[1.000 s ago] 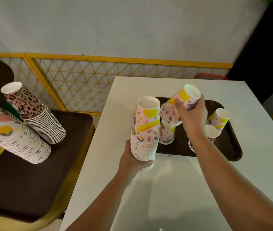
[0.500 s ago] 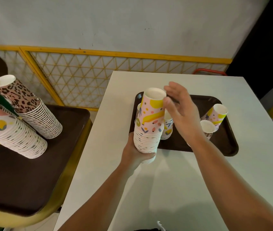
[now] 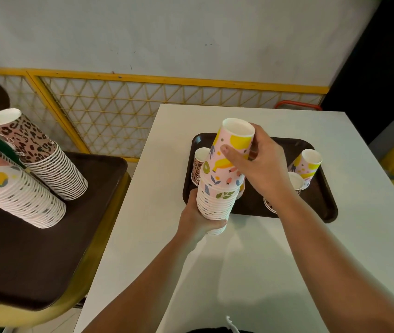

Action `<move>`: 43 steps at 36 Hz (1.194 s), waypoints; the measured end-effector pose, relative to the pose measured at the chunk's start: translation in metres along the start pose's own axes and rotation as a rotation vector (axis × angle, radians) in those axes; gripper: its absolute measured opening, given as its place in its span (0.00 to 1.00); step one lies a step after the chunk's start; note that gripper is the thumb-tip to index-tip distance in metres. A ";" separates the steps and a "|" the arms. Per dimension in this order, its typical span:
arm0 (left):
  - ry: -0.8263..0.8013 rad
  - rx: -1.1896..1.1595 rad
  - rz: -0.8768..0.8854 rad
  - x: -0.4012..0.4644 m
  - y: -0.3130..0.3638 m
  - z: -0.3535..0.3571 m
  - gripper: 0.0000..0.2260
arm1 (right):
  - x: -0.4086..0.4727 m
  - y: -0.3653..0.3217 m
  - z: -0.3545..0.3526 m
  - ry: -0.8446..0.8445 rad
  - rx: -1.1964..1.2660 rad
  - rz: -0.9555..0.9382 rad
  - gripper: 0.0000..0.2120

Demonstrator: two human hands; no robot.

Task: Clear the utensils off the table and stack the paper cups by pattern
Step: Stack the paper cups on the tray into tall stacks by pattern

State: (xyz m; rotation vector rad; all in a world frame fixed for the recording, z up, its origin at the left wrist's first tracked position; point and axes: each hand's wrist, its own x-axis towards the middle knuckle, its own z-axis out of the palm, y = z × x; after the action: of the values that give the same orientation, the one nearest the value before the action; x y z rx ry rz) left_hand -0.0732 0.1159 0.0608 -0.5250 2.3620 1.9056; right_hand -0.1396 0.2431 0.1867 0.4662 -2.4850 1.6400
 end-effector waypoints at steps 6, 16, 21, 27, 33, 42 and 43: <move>0.003 -0.011 0.014 -0.001 -0.003 0.000 0.43 | 0.004 -0.007 -0.006 0.068 0.021 -0.020 0.20; 0.047 -0.096 0.007 0.000 -0.011 -0.008 0.37 | 0.030 -0.001 -0.024 0.384 0.466 0.109 0.26; 0.069 -0.127 0.018 0.002 -0.012 -0.012 0.38 | 0.032 0.030 -0.012 0.487 0.162 0.125 0.22; 0.068 -0.138 0.029 0.004 -0.011 -0.013 0.38 | 0.017 0.061 0.010 0.385 -0.017 0.108 0.24; 0.044 -0.161 0.021 0.004 -0.009 -0.013 0.35 | 0.008 0.080 0.018 0.217 -0.098 0.148 0.28; 0.042 -0.102 0.039 0.004 -0.002 -0.008 0.37 | 0.004 0.064 0.011 0.260 -0.088 0.020 0.30; 0.045 -0.092 0.044 0.004 -0.001 -0.007 0.38 | 0.002 0.057 0.009 0.246 -0.040 -0.011 0.28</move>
State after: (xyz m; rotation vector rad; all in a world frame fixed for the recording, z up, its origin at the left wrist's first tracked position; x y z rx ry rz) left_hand -0.0751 0.1085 0.0602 -0.5318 2.3408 2.0512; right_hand -0.1594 0.2549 0.1337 0.2550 -2.3257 1.5371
